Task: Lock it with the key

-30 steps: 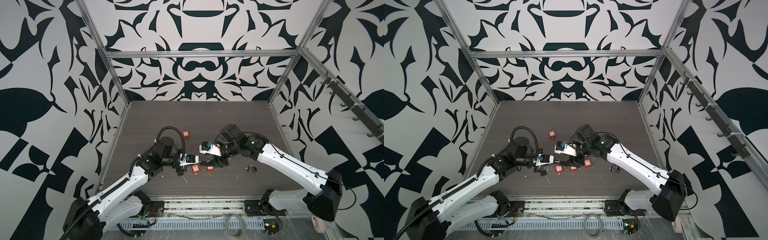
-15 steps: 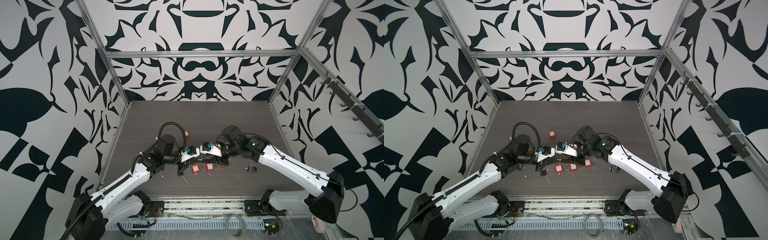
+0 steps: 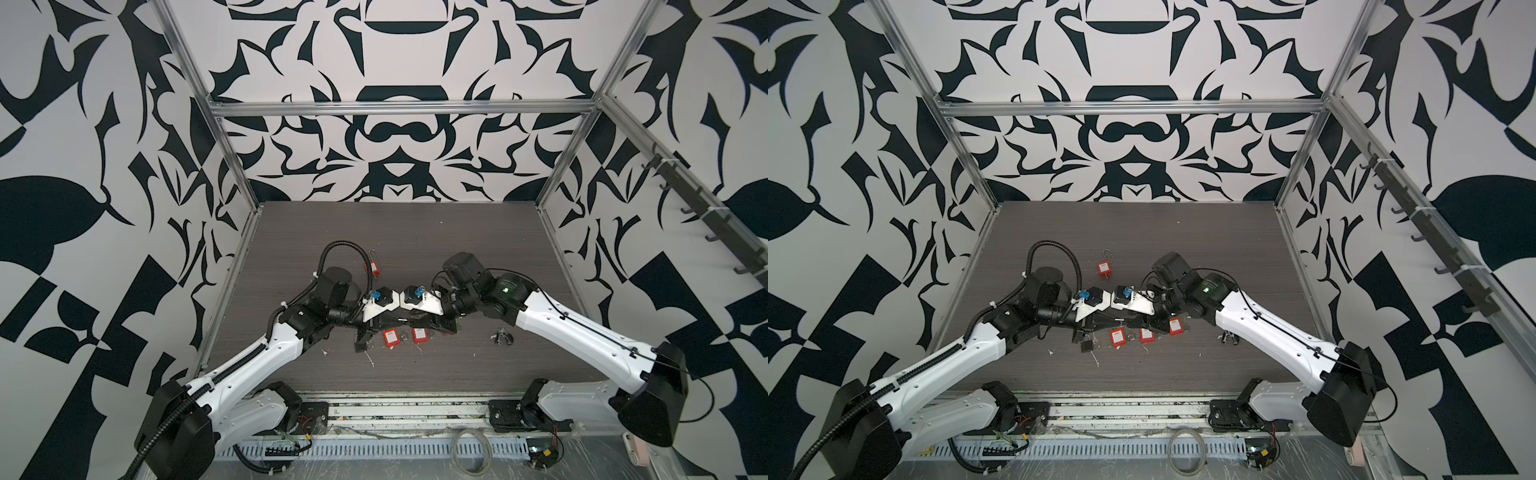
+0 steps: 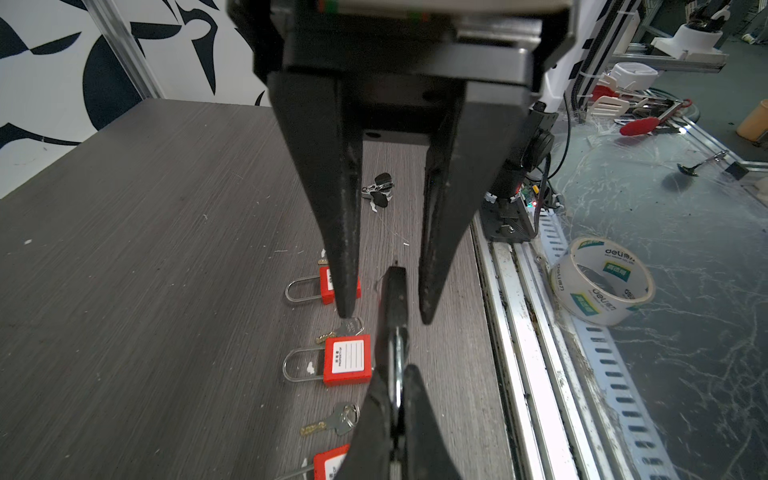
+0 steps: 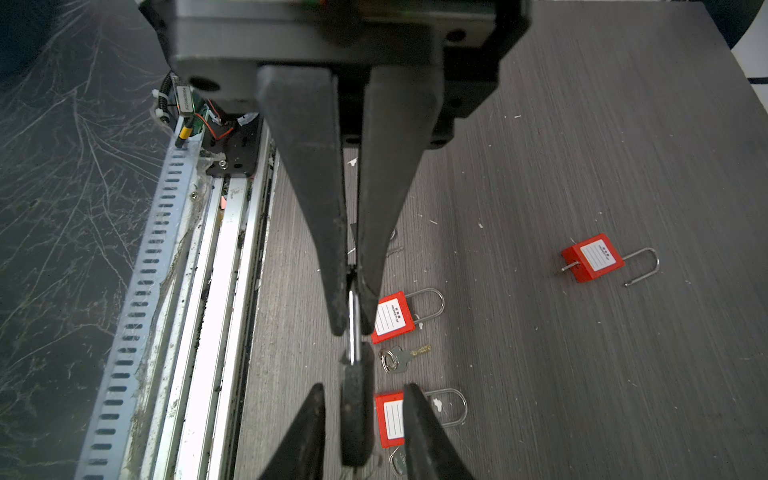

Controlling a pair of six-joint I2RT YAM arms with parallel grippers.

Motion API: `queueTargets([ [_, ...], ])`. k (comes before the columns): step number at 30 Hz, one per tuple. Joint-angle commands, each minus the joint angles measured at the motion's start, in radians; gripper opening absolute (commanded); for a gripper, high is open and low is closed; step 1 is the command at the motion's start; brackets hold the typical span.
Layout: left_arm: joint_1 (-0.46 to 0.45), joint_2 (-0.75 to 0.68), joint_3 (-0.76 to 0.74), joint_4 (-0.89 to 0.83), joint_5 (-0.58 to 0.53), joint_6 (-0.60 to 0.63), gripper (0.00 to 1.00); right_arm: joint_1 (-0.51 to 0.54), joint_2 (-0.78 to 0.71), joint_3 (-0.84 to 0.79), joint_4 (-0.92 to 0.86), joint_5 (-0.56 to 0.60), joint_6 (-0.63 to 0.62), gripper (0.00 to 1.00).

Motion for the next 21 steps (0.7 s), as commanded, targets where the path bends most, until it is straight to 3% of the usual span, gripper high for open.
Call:
queueTargets([
  [1,0.007,0.004,0.037,0.022,0.045,-0.009,0.0,0.006,-0.007,-0.011,-0.001,-0.032,0.011,0.38],
  [7,0.007,0.0,0.035,0.03,0.052,-0.011,0.0,0.006,0.0,-0.011,0.003,-0.048,0.014,0.33],
  [15,0.007,0.005,0.035,0.032,0.063,-0.016,0.0,0.006,0.002,-0.001,0.008,-0.069,0.025,0.15],
  [21,0.006,0.0,0.039,0.029,0.044,-0.015,0.03,0.006,-0.014,0.0,0.014,-0.072,0.024,0.07],
])
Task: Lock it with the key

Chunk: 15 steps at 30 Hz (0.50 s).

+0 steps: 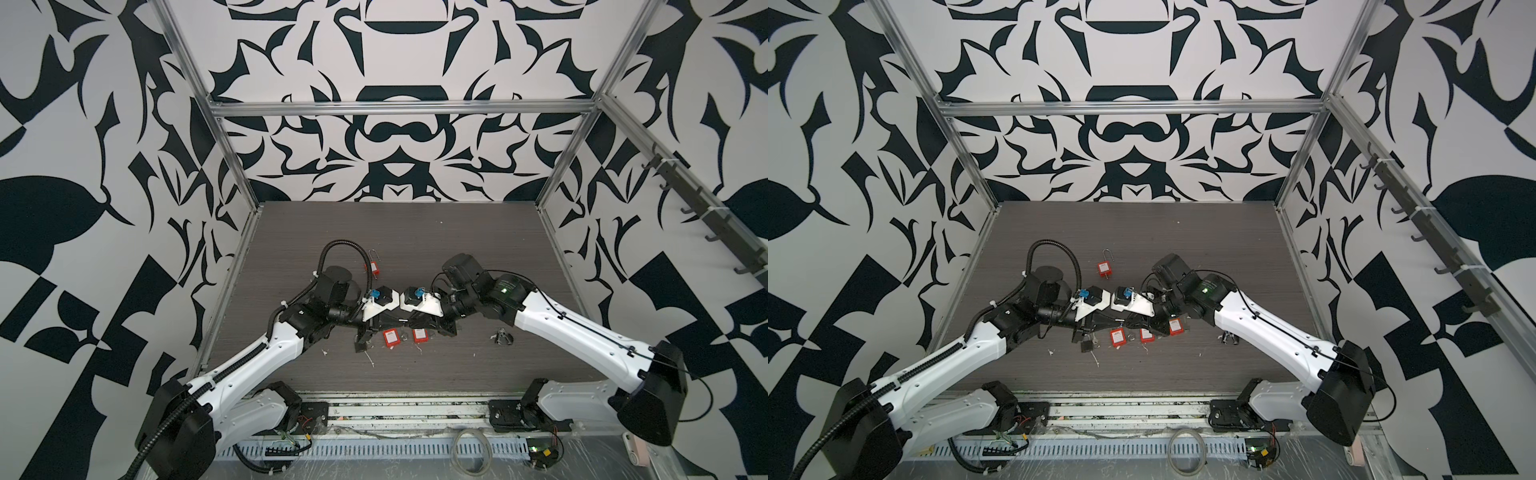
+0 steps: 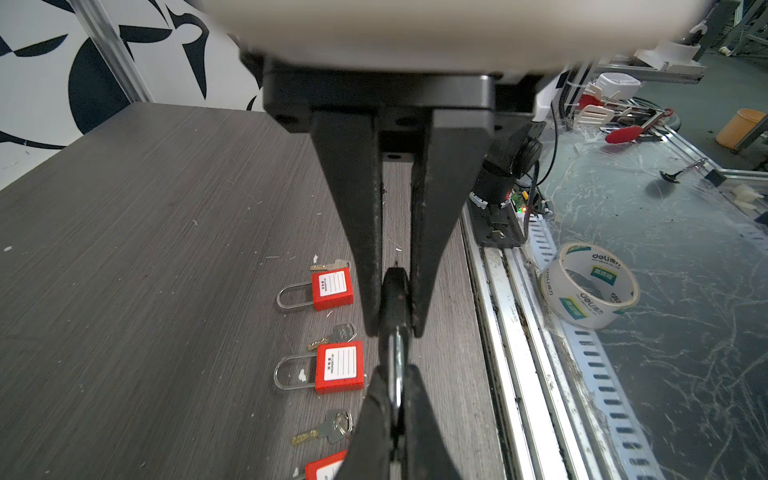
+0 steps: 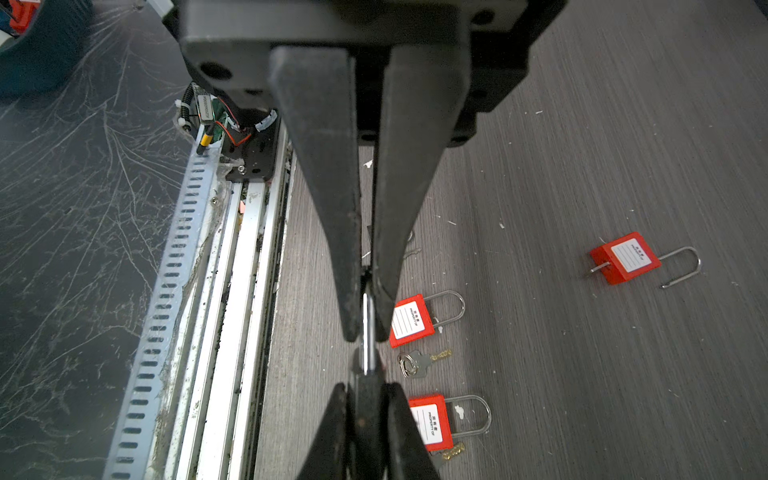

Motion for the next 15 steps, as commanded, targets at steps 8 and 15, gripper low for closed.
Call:
queueTargets([
  [8,0.05,-0.068,0.016,-0.026,-0.021,0.034,0.32,0.006,-0.03,0.028,0.005,-0.044,0.016,0.03],
  [15,0.051,-0.044,0.033,-0.108,0.024,0.087,0.31,0.006,-0.013,0.038,0.005,-0.048,0.018,0.02],
])
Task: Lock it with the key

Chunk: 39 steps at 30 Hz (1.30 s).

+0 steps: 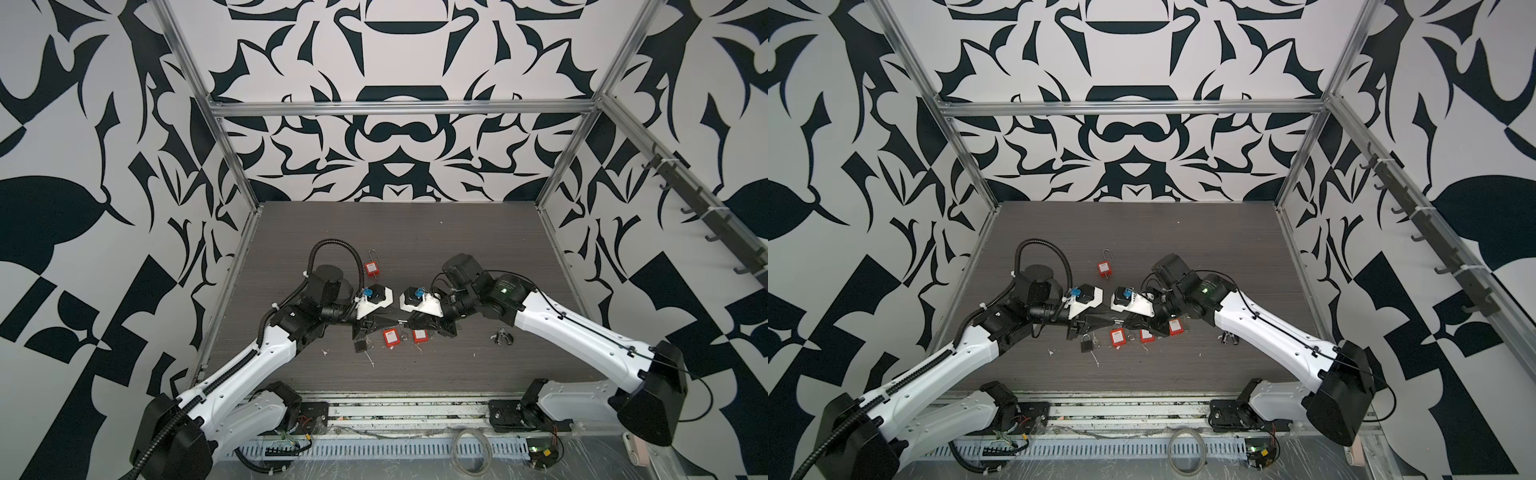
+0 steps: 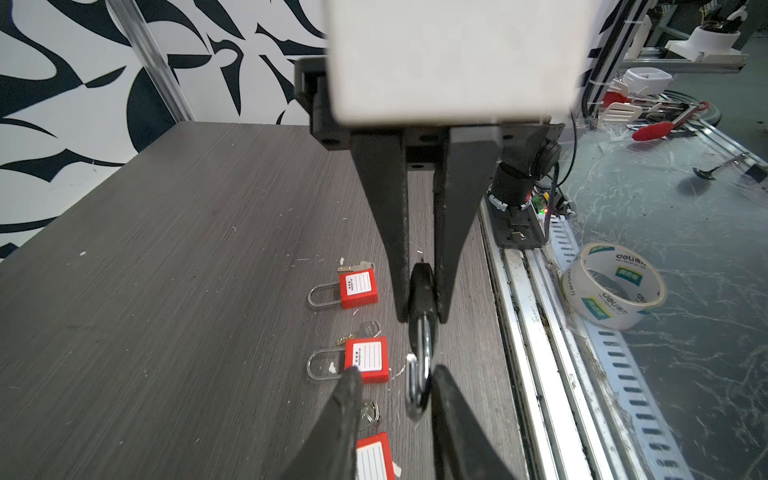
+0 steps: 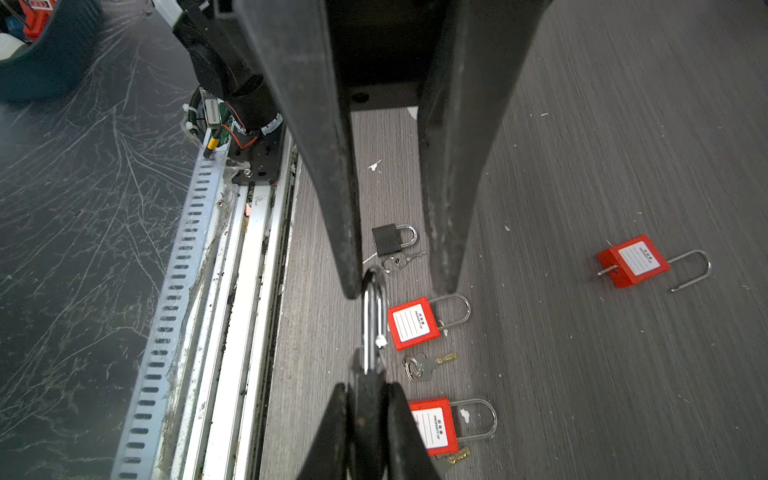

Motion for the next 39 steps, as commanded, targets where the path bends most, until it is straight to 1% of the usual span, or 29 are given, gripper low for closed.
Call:
queueTargets([
  [1,0.004,0.018,0.033,-0.07,0.044,0.04,0.31,0.006,-0.011,0.041,0.008,-0.034,0.014,0.02],
  [7,0.003,0.024,0.028,-0.069,0.05,0.046,0.29,0.006,-0.012,0.046,0.012,-0.041,0.019,0.02],
  [14,-0.002,0.038,0.042,-0.053,0.075,0.045,0.15,0.005,0.007,0.06,0.004,-0.034,0.02,0.01],
  [17,-0.005,0.051,0.048,-0.053,0.09,0.045,0.07,0.005,0.012,0.071,0.003,-0.027,0.019,0.0],
  [18,-0.006,0.055,0.049,-0.053,0.095,0.045,0.03,0.005,0.012,0.074,0.003,-0.028,0.016,0.0],
  [20,-0.009,0.065,0.054,-0.053,0.107,0.041,0.0,0.006,0.009,0.075,0.012,-0.026,0.013,0.0],
  [23,-0.008,0.075,0.054,-0.032,0.134,0.018,0.0,0.007,0.002,0.06,0.045,-0.015,0.001,0.0],
  [30,-0.035,0.1,0.045,0.025,0.132,-0.013,0.0,0.024,-0.008,0.025,0.118,-0.073,-0.01,0.0],
  [32,-0.048,0.106,0.035,0.057,0.136,-0.031,0.0,0.029,-0.006,0.024,0.145,-0.057,-0.015,0.0],
  [34,-0.058,0.115,0.028,0.083,0.148,-0.049,0.0,0.044,-0.008,0.021,0.179,-0.006,-0.031,0.0],
  [35,-0.061,0.117,0.027,0.088,0.149,-0.053,0.0,0.047,-0.007,0.02,0.187,0.0,-0.042,0.0],
  [39,-0.066,0.114,0.016,0.09,0.123,-0.041,0.0,0.048,0.002,0.024,0.22,-0.069,-0.02,0.0],
])
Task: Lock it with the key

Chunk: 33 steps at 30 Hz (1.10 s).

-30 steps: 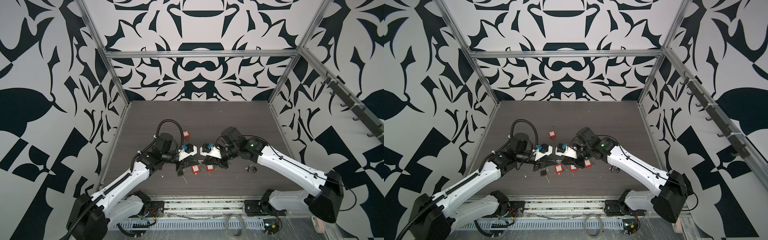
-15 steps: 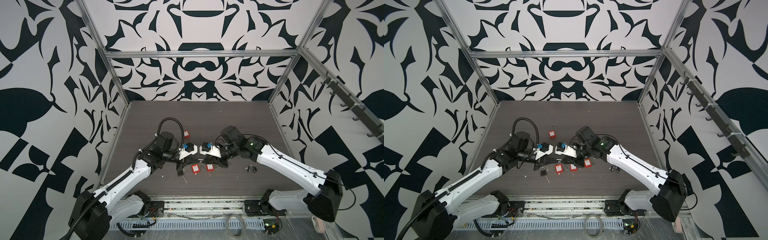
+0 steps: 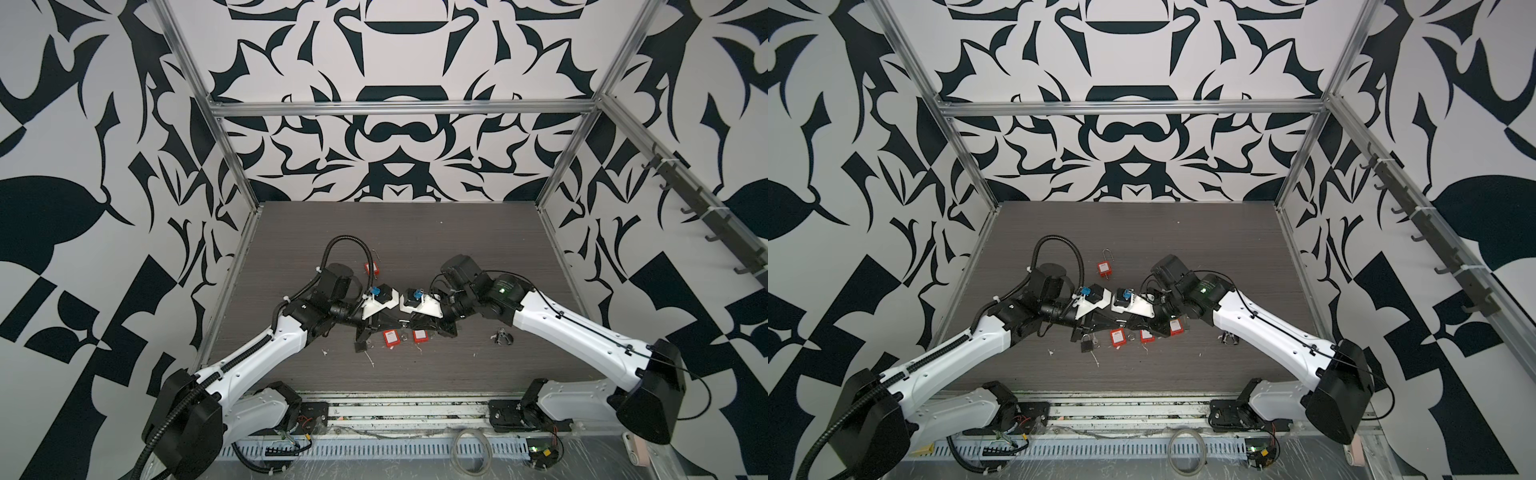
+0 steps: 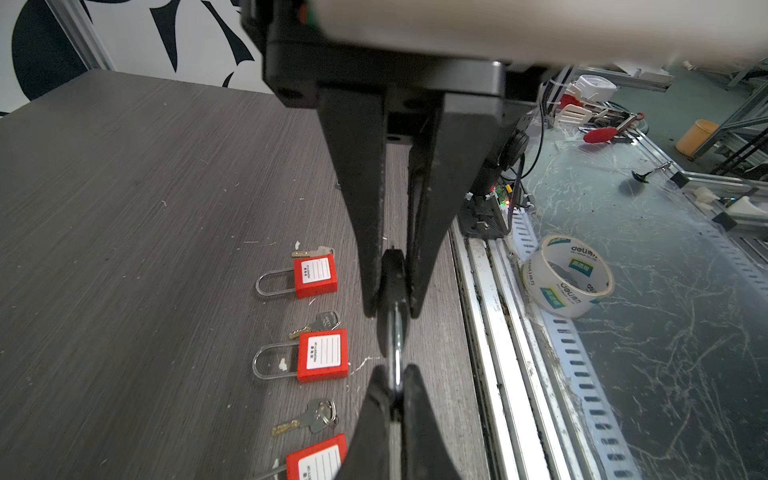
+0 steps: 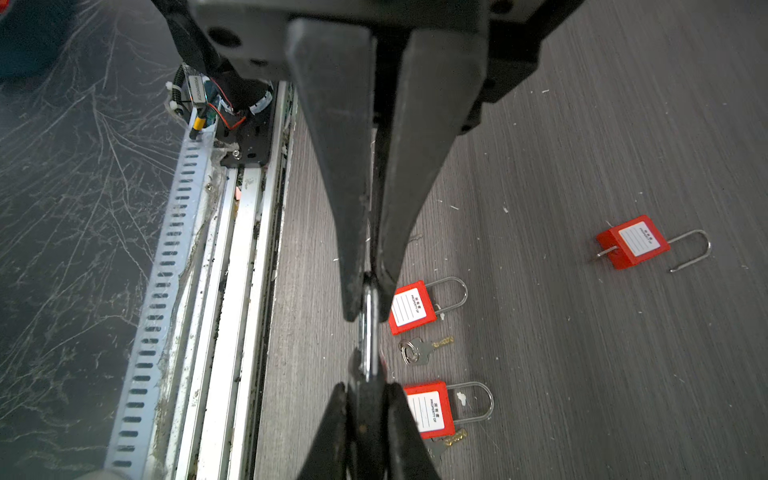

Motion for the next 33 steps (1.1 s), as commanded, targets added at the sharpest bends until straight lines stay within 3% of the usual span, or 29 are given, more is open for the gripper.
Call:
queueTargets([
  [1,-0.035,-0.004,-0.007,0.1,0.038,-0.007,0.0,0.036,-0.005,0.029,0.23,-0.128,-0.009,0.0],
  [9,-0.052,-0.012,-0.029,0.166,0.032,-0.021,0.0,0.036,0.0,0.021,0.356,-0.227,0.094,0.0],
  [13,-0.069,-0.038,-0.046,0.171,-0.009,0.031,0.0,0.036,0.041,0.083,0.253,-0.288,0.087,0.0],
  [18,-0.075,-0.042,-0.046,0.182,0.002,0.022,0.0,0.036,0.05,0.081,0.291,-0.187,0.069,0.0],
  [26,-0.098,0.028,-0.105,0.401,0.029,-0.162,0.0,0.047,0.031,0.046,0.495,-0.039,0.045,0.0],
  [33,-0.098,0.067,-0.064,0.35,0.056,-0.181,0.0,0.079,0.008,-0.015,0.532,0.012,-0.03,0.0],
])
